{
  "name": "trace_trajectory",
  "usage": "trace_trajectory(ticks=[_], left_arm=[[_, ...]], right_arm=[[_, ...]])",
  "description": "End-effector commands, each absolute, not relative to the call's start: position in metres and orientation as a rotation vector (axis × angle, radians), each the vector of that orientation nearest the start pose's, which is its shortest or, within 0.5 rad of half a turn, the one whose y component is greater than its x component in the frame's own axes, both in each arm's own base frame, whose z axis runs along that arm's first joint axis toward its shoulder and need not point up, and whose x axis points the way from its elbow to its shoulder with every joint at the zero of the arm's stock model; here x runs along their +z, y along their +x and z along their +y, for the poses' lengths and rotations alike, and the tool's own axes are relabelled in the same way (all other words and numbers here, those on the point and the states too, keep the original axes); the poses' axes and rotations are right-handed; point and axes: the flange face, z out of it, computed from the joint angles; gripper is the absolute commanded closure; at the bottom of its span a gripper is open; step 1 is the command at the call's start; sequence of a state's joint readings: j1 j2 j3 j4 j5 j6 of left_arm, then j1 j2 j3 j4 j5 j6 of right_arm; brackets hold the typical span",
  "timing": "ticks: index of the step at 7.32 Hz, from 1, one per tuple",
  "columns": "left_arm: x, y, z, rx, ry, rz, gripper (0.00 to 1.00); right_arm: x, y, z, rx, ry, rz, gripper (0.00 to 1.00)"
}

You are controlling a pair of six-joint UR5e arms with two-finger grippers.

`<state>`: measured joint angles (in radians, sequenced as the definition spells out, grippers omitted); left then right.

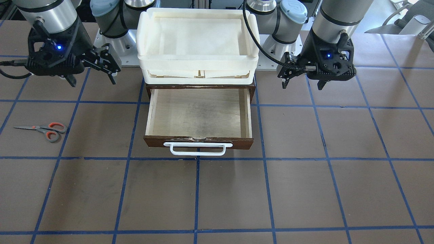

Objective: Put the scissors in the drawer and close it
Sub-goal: 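Raise the right gripper and move it toward the orange-grey scissors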

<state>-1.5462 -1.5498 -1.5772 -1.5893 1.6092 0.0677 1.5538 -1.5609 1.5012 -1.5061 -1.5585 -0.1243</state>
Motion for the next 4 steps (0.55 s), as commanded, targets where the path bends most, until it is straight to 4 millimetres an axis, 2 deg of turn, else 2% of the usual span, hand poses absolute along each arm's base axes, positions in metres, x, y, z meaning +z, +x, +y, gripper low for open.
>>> trace_trajectory(ticks=[1,2,3,4], left_arm=[[0.494,-0.118,-0.485,0.008,0.069,3.103,0.0],[0.494,-0.118,-0.486,0.005,0.067,3.103,0.0],[0.494,-0.118,-0.486,0.005,0.062,3.103,0.0],[0.493,-0.118,-0.486,0.01,0.062,3.103,0.0]], right_arm=[[0.506,0.115,-0.498,0.044,-0.403,3.107,0.0],[0.498,0.094,-0.499,0.075,-0.56,3.081,0.0],[0.485,0.075,-0.492,0.134,-0.702,3.032,0.0],[0.483,0.057,-0.48,0.152,-0.839,2.982,0.0]])
